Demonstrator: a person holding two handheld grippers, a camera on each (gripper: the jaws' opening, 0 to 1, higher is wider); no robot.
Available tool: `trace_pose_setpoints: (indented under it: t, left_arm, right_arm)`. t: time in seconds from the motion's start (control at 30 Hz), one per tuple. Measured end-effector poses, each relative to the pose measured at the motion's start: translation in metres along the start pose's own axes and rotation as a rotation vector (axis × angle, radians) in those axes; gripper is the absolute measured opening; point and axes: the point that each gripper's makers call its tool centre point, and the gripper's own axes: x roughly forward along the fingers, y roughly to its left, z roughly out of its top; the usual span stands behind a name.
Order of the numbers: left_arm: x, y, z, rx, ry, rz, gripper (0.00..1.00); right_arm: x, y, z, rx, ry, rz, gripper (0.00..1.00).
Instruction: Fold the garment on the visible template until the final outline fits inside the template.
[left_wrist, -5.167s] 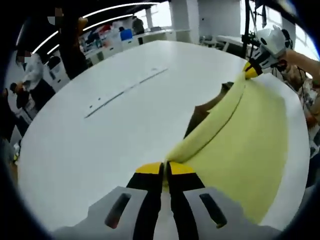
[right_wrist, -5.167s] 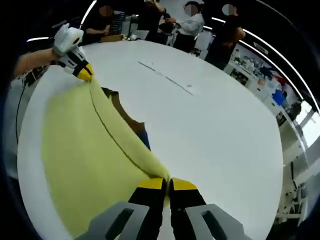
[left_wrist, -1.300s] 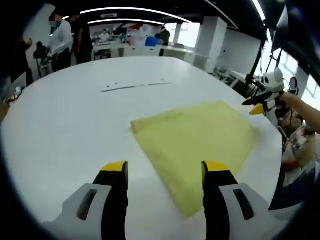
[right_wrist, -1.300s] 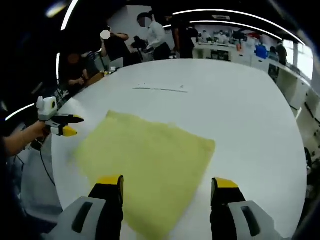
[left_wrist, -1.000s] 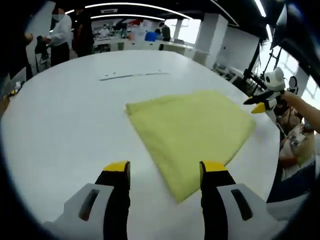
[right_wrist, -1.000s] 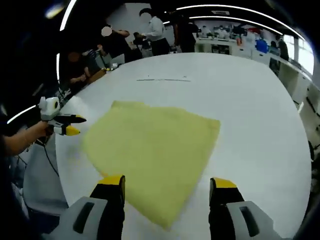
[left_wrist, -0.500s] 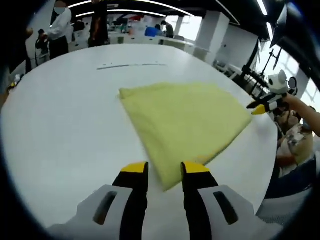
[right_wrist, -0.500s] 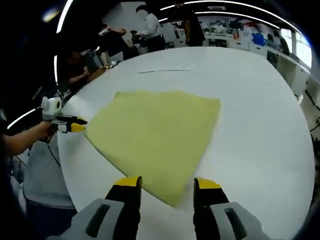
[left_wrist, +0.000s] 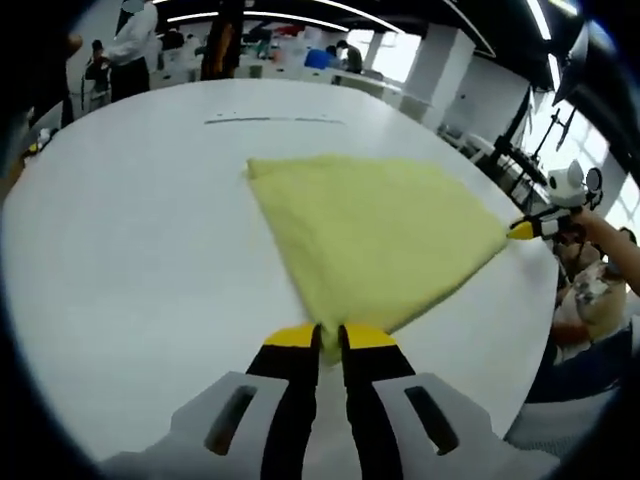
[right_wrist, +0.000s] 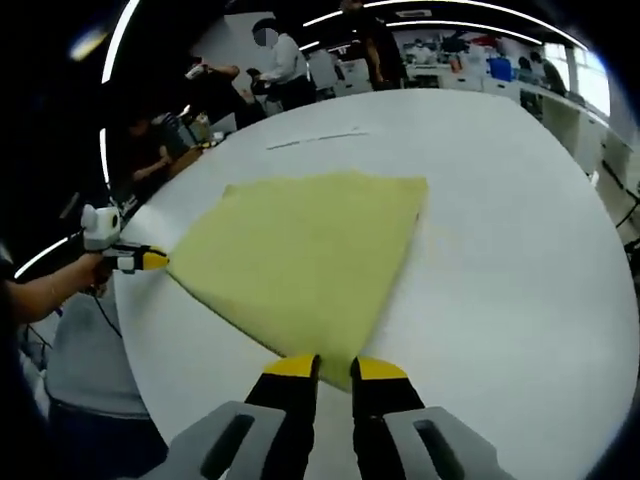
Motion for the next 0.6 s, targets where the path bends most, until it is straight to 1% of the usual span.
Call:
trace_pose_setpoints:
  t: [0.07,0.17,0.37,0.53,0.6]
  left_arm:
    - [-0.001,-0.001,-0.002,-0.003,0.003,0.001,0.04]
    - [-0.001,-0.001,-0.003,-0.015,-0.003,0.004,0.03]
    - [-0.001,-0.005,-0.005,0.023,-0.003,0.017,0.02]
    - [-0.003,-0.008,-0.007,0.027,0.003,0.012,0.02]
    - [-0.004,-0.011,-0.009,0.031,0.005,0.008,0.02]
  right_arm:
    - [0.0,0.0,0.0,-0.003,-0.004,0.003,0.05]
    - [-0.001,-0.001,-0.001,-0.034,-0.007,-0.004,0.0]
    - [-0.003,-0.003,-0.001,-0.098,-0.017,-0.008,0.0]
    - [-0.005,-0.004,-0.001,-0.106,-0.026,-0.022,0.0]
    - [-0.006,-0.006,-0.003,-0.122,-0.019,-0.03,0.0]
